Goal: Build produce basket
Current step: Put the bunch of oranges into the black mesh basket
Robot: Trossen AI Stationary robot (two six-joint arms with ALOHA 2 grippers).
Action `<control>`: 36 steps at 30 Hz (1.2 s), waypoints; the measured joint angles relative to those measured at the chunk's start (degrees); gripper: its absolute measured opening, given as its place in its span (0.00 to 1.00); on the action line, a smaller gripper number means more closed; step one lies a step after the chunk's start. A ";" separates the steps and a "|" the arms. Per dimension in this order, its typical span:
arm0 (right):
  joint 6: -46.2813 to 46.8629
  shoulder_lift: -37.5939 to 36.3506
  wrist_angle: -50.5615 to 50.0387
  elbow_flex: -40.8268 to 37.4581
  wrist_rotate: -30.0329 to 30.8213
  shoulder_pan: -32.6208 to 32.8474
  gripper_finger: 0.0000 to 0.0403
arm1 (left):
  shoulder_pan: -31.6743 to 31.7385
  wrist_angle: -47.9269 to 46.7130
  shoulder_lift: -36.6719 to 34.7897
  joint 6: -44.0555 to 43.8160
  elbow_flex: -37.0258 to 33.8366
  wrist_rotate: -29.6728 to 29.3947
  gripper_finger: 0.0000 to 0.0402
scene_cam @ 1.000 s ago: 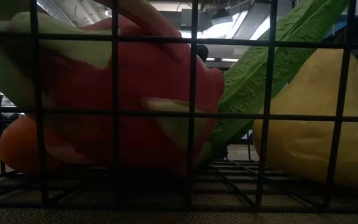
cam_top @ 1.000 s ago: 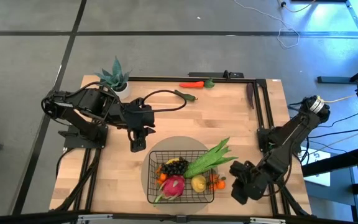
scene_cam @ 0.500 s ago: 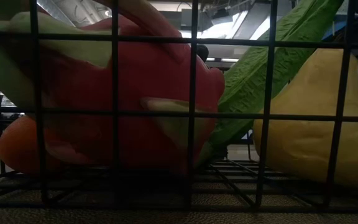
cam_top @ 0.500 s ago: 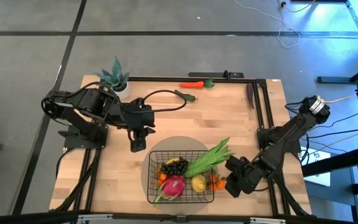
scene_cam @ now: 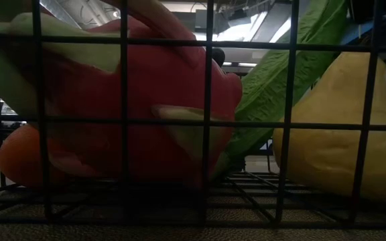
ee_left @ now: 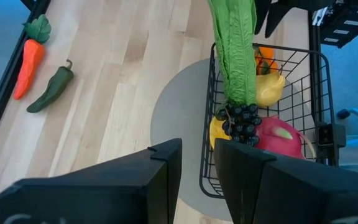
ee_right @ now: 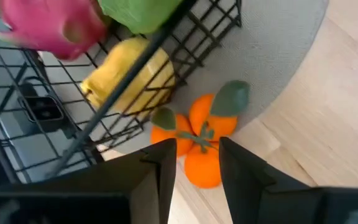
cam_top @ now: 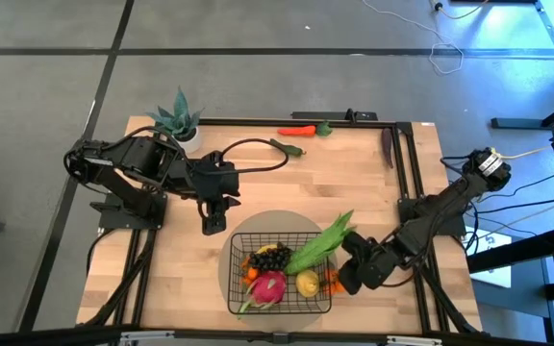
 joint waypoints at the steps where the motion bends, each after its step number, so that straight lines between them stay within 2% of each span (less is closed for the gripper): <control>1: 0.01 0.00 0.32 0.00 -0.08 -0.36 0.27 | 0.00 0.00 0.00 0.00 0.00 0.00 0.21; 7: 0.03 1.47 0.89 0.00 -0.51 -1.57 0.27 | 0.00 0.00 0.02 -0.02 0.00 -0.02 0.21; 11: 0.03 3.53 1.46 0.01 -4.47 -1.91 0.27 | 0.00 0.00 0.00 -0.02 0.00 -0.02 0.21; 25: -0.32 4.46 1.43 -0.05 -3.92 -1.98 0.27 | 0.00 0.00 0.00 0.33 0.00 -0.02 0.21; 32: -0.21 4.46 10.72 -5.25 -4.60 -2.65 0.27 | 0.00 -0.02 0.00 0.50 0.00 -0.02 0.21; 36: -0.27 4.48 11.74 -6.32 -4.69 -3.12 0.25 | 0.00 -0.02 0.00 0.50 0.00 -0.02 0.21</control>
